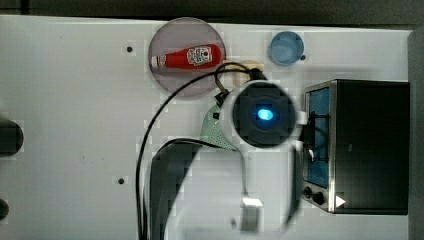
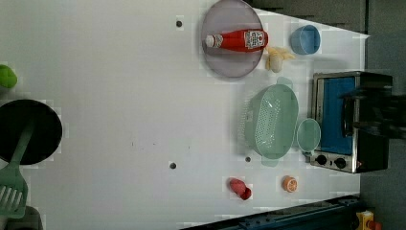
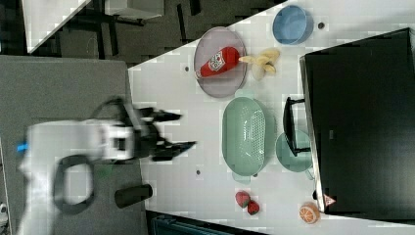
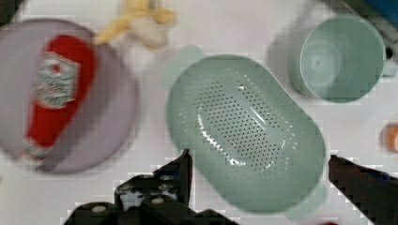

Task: Drag strainer left to right.

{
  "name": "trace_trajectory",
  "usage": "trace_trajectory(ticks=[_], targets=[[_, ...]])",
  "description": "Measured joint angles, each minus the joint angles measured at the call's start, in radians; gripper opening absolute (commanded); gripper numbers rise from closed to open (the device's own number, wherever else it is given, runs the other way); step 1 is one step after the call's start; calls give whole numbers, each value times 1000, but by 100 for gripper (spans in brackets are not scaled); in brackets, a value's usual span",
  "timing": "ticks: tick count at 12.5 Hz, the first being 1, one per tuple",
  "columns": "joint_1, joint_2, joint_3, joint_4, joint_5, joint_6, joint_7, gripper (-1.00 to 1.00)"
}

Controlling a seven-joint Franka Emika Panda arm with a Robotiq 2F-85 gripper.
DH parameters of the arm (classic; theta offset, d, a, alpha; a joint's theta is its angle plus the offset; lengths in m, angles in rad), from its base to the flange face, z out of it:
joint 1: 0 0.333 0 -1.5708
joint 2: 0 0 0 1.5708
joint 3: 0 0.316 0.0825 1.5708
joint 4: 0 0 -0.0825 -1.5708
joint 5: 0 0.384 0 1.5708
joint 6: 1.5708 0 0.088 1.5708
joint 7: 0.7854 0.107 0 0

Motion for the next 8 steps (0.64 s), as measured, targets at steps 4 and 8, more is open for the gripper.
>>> trace_trajectory(ticks=[4,8], targets=[[-14,-69,-13,256,-27,-309,-50,100],[-22,-67,1,282,-36,-342,-58,100]])
